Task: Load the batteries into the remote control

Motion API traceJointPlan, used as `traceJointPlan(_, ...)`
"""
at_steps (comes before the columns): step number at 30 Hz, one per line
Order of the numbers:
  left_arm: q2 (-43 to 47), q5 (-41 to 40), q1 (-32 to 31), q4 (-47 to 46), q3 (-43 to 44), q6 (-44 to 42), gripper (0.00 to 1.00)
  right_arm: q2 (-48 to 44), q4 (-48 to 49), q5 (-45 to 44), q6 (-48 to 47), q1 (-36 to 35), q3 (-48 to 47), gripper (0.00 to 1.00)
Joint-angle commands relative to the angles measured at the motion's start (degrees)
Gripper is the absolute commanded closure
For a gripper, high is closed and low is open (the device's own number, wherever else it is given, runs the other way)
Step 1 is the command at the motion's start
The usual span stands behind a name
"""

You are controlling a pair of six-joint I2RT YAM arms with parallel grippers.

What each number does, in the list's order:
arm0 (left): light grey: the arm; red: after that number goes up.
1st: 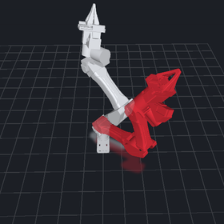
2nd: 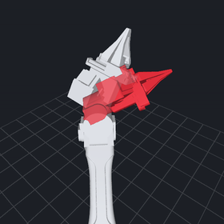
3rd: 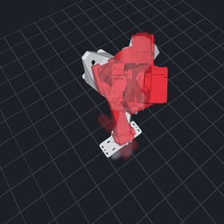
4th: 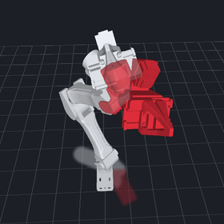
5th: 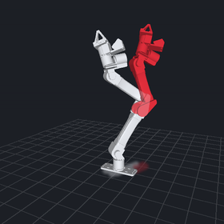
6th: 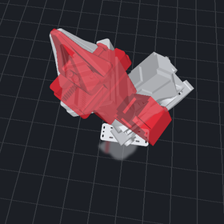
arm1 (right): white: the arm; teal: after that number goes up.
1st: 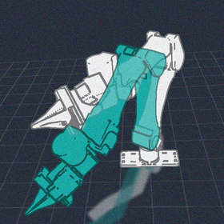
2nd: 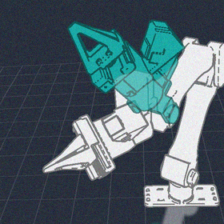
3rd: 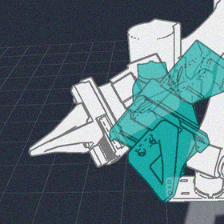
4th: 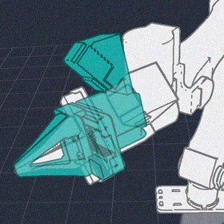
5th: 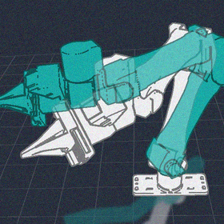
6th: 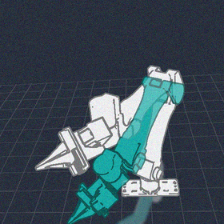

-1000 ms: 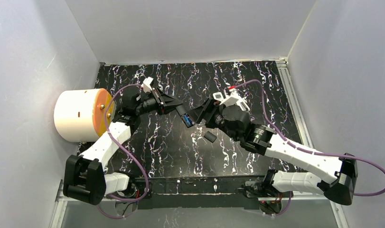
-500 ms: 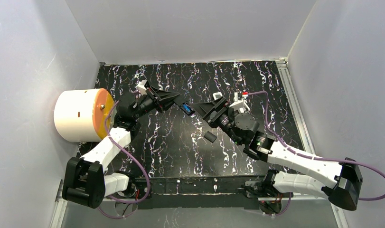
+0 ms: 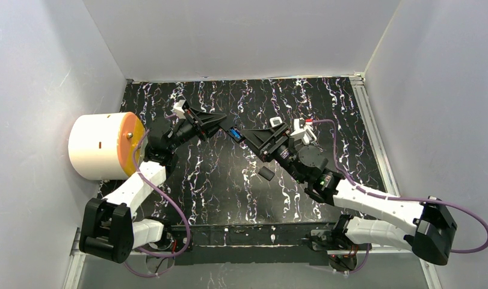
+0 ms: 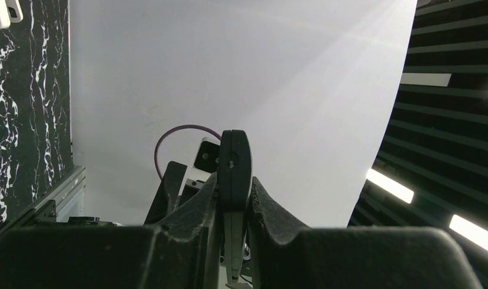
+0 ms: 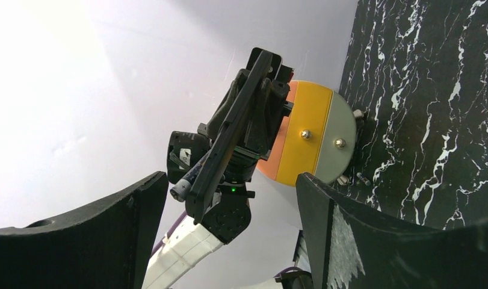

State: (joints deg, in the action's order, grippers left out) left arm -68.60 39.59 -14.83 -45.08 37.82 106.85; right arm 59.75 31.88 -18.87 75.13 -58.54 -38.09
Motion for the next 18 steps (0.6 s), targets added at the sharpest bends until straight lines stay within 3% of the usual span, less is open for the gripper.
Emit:
traceJointPlan(1, 1.06, 0.29, 0.16, -2.29, -0.91, 0.05, 1.00, 0.31, 4.53, 0.94, 1.58, 0.44, -0.47, 0.14)
traceJointPlan(18, 1.36, 1.24, 0.17, -2.29, -0.56, -0.55, 1.00, 2.52, 2.83, 1.66, 2.30, 1.22, -0.62, 0.18)
